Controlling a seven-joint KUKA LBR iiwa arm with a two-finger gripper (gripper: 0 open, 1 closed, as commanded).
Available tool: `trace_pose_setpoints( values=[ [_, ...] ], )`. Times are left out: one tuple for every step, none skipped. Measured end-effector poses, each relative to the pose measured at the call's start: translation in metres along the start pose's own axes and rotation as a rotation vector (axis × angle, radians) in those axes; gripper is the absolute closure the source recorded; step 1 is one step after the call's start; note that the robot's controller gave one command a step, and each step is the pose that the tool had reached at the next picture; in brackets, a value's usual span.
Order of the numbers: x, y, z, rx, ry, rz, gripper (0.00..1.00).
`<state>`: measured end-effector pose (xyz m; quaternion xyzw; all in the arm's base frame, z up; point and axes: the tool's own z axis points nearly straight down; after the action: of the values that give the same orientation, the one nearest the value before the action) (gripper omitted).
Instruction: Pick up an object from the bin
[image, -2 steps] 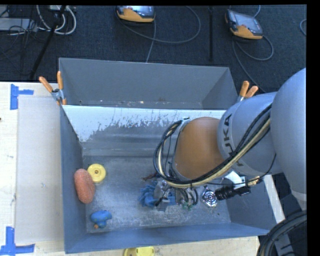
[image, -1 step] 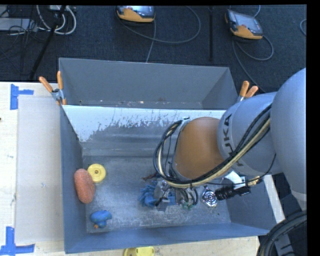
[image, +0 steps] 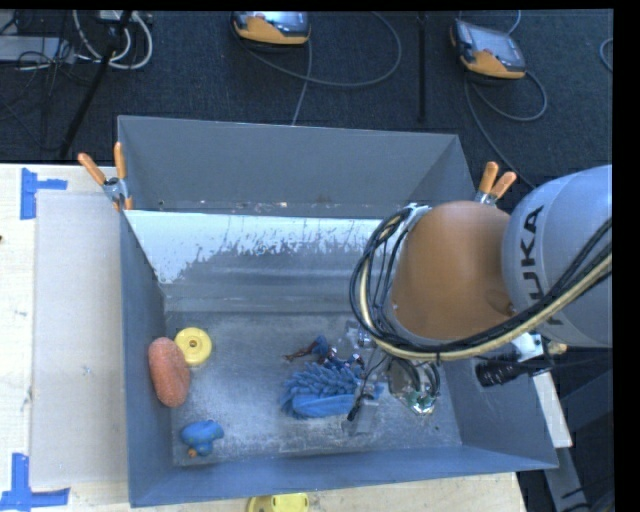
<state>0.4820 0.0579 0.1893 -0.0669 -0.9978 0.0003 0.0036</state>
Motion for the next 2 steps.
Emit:
trace_pose_setpoints(
  values=[
    [0.0007, -0.0031, -0.0158, -0.002, -0.006, 0.002, 1.00],
    [0.0006, -0.0033, -0.0158, -0.002, -0.006, 0.004, 0.00]
  ],
)
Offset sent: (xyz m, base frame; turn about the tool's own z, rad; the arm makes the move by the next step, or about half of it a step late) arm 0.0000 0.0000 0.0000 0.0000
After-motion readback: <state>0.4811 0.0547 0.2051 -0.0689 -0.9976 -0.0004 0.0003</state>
